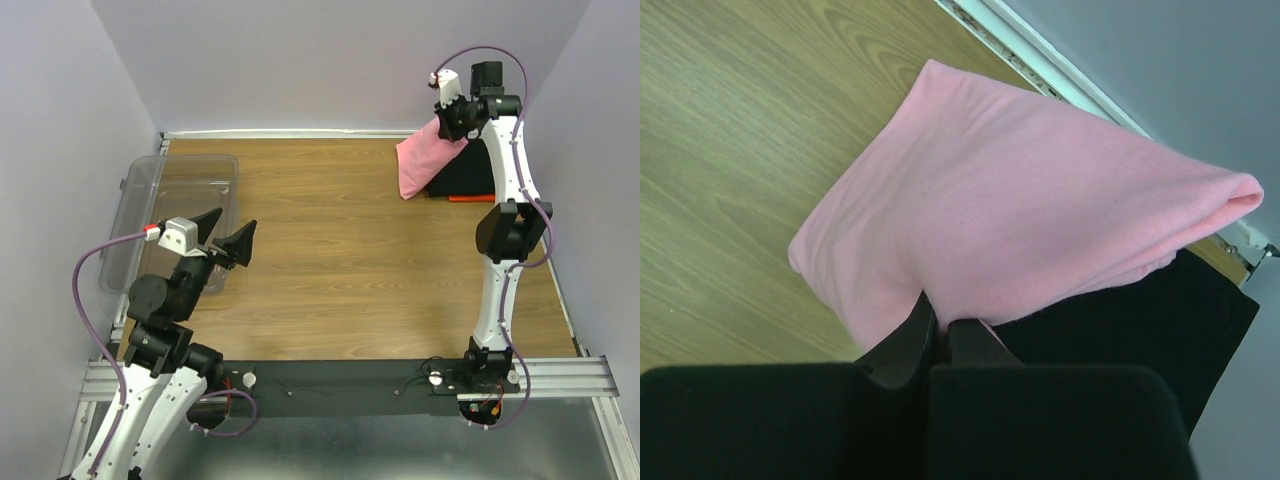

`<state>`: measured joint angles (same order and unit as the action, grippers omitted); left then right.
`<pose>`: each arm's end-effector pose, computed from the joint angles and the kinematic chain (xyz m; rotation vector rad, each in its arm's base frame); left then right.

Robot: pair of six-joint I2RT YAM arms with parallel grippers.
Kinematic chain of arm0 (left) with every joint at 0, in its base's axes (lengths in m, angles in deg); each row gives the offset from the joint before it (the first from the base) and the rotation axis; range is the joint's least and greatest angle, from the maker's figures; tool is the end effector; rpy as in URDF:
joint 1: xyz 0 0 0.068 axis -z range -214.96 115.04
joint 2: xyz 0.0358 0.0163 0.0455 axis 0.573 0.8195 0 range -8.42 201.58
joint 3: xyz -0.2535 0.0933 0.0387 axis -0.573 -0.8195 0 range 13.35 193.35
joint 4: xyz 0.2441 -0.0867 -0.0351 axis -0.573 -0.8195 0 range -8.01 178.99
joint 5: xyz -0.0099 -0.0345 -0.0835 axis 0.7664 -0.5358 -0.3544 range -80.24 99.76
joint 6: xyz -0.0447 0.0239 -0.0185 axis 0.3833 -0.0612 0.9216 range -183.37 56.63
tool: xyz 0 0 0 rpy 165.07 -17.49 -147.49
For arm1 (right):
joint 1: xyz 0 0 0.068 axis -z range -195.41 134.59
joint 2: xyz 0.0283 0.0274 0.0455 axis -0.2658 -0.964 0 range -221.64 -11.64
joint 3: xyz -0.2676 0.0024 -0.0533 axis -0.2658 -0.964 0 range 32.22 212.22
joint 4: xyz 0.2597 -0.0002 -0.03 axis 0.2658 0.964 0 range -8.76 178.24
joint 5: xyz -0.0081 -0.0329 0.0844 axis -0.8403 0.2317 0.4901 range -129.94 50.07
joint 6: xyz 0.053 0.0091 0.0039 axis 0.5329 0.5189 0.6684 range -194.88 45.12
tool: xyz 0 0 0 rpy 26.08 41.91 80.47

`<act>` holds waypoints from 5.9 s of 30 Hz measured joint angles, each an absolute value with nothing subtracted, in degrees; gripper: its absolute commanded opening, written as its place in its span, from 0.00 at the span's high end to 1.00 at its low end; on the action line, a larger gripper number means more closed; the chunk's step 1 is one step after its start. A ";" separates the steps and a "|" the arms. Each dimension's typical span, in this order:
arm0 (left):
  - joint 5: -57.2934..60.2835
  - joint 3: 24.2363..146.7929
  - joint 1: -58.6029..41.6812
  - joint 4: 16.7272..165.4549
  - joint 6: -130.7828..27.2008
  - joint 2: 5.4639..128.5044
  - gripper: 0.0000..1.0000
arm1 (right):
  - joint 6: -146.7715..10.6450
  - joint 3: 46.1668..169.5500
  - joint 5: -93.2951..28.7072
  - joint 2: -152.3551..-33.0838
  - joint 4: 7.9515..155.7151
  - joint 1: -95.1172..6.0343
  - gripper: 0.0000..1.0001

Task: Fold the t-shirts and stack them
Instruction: Neatly place the folded tshirt to the corner

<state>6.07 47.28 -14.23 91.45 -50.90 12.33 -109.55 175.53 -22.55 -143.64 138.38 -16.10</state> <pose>0.0958 -0.0388 0.3509 0.1505 1.3087 -0.5364 0.5002 0.0167 0.3391 -0.8420 2.1679 0.0642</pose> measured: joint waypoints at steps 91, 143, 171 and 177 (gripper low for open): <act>4.52 46.86 -14.23 91.60 -50.88 12.97 0.15 | -95.81 146.13 -19.77 -128.63 123.59 -2.11 0.35; 4.54 46.19 -14.23 92.78 -50.90 20.55 0.15 | -75.72 125.04 -22.15 -130.20 94.12 8.84 0.45; 4.52 46.19 -14.23 92.78 -50.90 20.55 0.15 | -72.81 124.38 -15.75 -133.20 94.10 10.69 0.82; 4.52 46.19 -14.23 92.78 -50.90 20.55 0.15 | -72.88 124.38 -14.79 -133.20 94.08 11.31 0.99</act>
